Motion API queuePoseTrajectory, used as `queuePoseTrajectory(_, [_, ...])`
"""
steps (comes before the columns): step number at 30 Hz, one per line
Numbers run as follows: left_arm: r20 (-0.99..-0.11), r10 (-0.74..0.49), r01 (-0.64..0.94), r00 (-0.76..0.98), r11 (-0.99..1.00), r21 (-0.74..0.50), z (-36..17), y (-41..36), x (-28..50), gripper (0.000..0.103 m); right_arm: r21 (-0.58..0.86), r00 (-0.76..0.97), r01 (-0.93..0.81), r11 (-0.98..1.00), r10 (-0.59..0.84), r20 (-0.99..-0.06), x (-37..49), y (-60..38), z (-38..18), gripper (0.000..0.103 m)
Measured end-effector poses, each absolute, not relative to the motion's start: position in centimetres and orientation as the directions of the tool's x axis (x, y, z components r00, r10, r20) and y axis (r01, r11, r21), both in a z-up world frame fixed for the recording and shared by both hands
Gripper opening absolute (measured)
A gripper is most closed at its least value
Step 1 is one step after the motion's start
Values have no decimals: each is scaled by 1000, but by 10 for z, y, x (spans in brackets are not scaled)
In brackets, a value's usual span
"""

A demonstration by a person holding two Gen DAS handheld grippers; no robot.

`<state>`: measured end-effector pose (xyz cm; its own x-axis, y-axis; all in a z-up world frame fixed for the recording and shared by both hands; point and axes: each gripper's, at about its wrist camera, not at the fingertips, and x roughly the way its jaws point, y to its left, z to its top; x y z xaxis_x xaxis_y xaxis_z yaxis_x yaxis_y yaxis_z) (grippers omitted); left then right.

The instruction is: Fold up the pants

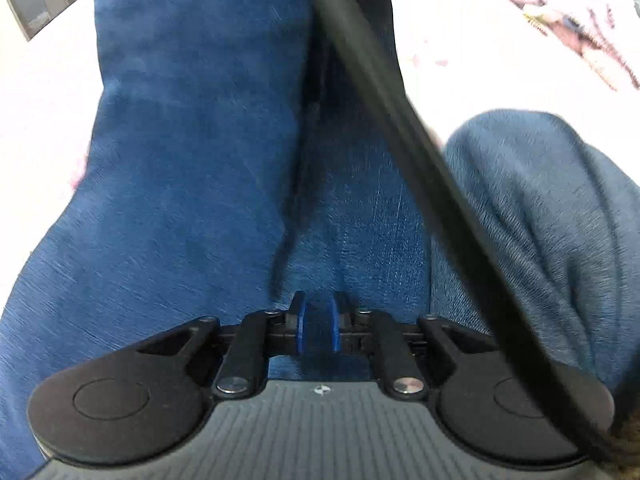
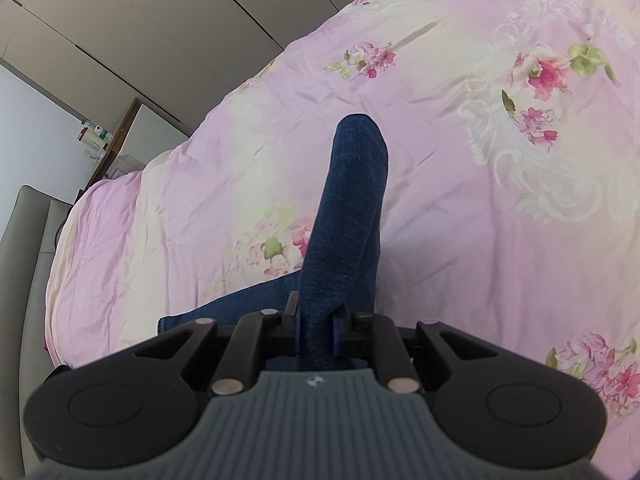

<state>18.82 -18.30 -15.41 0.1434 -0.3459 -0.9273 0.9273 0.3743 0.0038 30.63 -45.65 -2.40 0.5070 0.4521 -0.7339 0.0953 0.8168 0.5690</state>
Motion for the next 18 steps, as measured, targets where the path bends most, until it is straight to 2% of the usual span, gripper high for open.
queuePoseTrajectory(3, [-927,-334,909,173,417,19,-164,-185,187,11,575,503,94,813,459,-732,305,-453,-21,9])
queuePoseTrajectory(6, [-910,-357,851,208,524,-11,-150,-169,187,16,576,500,82,813,467,-729,302,-447,-18,10])
queuePoseTrajectory(10, [-875,-342,701,344,714,-3,-120,-118,184,17,596,485,62,801,497,-719,297,-430,-11,11])
queuePoseTrajectory(15, [-863,-230,436,450,900,-13,-89,-35,188,17,614,471,-6,789,544,-695,291,-388,2,12])
queuePoseTrajectory(18, [-868,-124,303,480,952,31,-84,7,194,17,632,447,-37,774,578,-682,290,-353,5,12])
